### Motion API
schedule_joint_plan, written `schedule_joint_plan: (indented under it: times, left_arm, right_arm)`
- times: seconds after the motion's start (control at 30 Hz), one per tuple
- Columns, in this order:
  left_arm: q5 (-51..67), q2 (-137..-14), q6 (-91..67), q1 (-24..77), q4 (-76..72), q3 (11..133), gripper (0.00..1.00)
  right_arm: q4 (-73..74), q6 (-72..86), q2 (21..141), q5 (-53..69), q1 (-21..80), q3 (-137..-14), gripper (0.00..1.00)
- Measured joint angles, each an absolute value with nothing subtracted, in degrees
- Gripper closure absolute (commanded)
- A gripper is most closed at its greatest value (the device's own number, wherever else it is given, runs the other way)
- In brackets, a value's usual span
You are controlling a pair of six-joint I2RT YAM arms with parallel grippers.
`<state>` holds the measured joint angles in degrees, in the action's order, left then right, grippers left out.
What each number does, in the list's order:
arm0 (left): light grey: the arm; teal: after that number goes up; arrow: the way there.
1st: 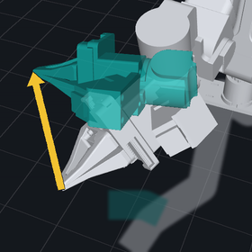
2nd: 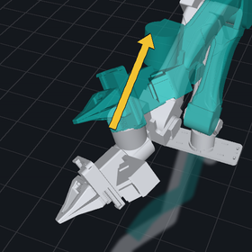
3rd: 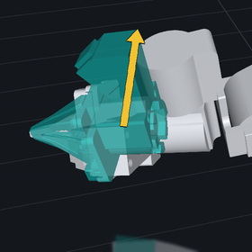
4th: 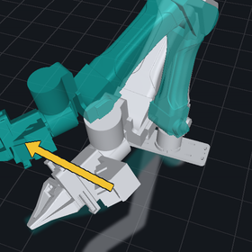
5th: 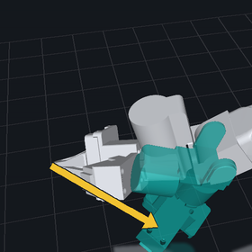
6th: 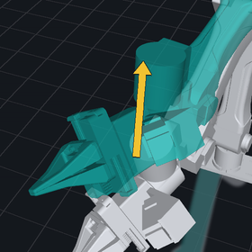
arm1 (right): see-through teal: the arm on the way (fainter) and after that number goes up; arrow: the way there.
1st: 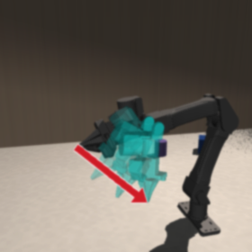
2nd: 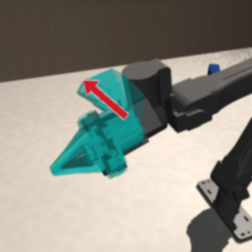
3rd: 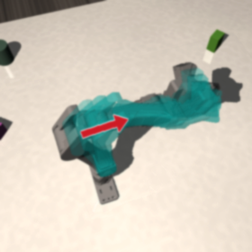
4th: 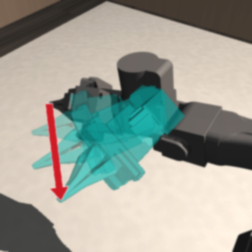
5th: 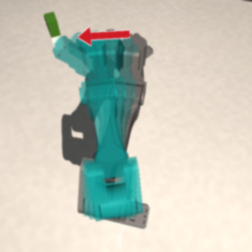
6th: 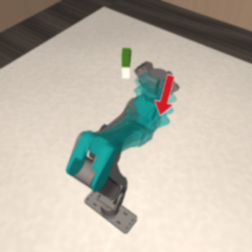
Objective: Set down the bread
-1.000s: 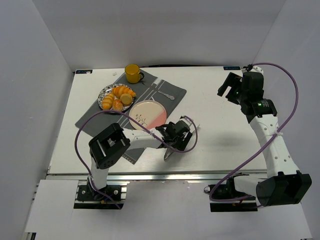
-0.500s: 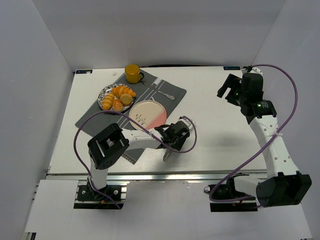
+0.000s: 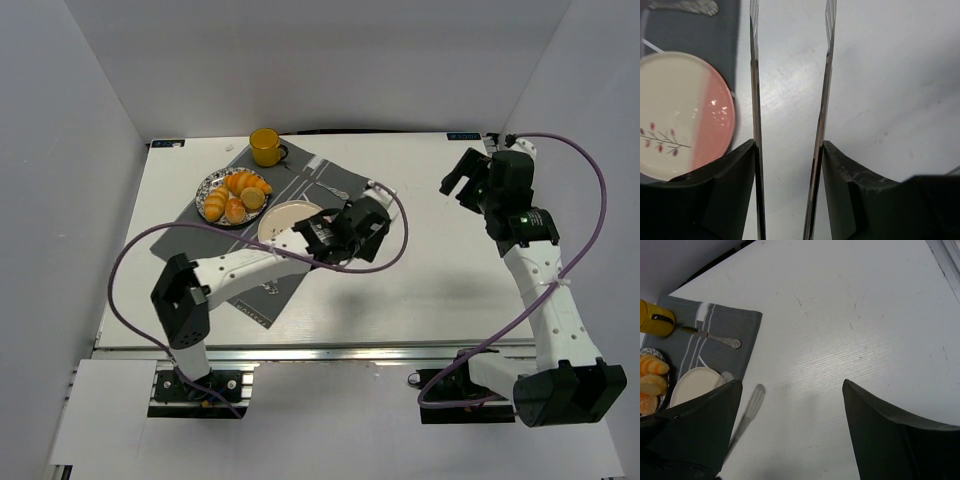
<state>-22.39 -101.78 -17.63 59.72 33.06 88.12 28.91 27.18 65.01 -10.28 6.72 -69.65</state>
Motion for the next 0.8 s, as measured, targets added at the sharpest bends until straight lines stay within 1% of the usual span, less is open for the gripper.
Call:
schedule_joint_plan:
  times: [0.17,0.23,0.33,0.53,0.63,0.8]
  left_arm:
    - [-24.4,-96.2,-17.5,56.3,36.3,91.1,0.36]
    - [-24.1,-94.4,-17.6,52.6,37.3,90.9,0.36]
    - [-24.3,-92.4,-18.0,43.9,39.1,90.3,0.36]
    - [-24.9,-92.1,-18.3,30.3,43.2,90.3,0.36]
    - [-25.0,-92.2,-19.0,26.1,45.6,90.7,0.36]
    - [-24.6,-92.4,-20.9,21.8,48.9,91.7,0.36]
  right_arm:
    - [28.4,28.1,62.9,-11.5,6.3,-69.1,0.12]
    - [28.3,28.2,62.4,-11.7,6.2,-69.1,0.12]
    - [27.9,28.3,62.3,-11.6,6.1,-68.9,0.12]
    - [26.7,28.5,62.3,-10.0,6.0,-66.9,0.13]
    - [26.2,28.8,62.3,-8.8,6.0,-66.0,0.13]
    - [25.2,29.3,62.4,-6.9,6.0,-64.9,0.13]
